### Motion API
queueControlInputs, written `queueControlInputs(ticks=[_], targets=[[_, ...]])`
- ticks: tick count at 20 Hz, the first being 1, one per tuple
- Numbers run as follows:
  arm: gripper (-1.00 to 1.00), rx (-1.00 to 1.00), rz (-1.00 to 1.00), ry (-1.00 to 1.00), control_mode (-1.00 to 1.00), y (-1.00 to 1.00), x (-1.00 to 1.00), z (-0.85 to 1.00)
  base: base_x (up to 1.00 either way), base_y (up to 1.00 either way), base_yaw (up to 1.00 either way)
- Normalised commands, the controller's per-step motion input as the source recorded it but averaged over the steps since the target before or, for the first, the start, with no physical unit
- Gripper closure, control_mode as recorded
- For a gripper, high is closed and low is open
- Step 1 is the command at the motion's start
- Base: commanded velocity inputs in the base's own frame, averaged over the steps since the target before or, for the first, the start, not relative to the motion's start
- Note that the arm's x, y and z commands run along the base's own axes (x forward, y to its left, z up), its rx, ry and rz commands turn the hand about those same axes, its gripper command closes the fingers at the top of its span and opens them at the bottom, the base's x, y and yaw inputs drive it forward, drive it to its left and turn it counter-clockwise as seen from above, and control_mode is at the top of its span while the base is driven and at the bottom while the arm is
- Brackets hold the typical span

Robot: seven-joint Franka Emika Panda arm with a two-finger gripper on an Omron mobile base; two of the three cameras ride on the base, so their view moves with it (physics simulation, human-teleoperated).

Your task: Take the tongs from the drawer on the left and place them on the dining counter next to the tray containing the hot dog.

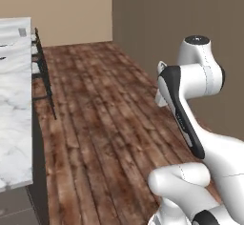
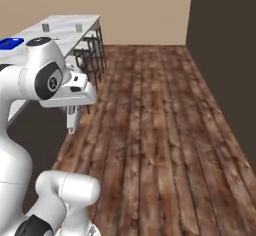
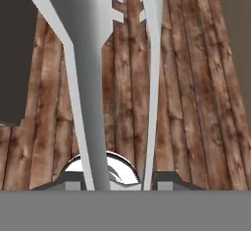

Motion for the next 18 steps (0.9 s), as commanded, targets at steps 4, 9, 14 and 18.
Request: queueControlInputs(ticks=[4, 9, 14, 18], targets=[[1.00, 0.00, 0.00, 0.00, 1.00, 0.00, 0.00, 0.00, 1.00, -0.53, 0.19], [1.00, 0.00, 0.00, 0.00, 1.00, 0.00, 0.00, 0.00, 1.00, -0.68, 0.13], [1.00, 0.00, 0.00, 0.00, 1.00, 0.00, 0.00, 0.00, 1.00, -0.63, 0.09], [1.00, 0.00, 0.00, 0.00, 1.00, 0.00, 0.00, 0.00, 1.00, -0.47, 0.06]])
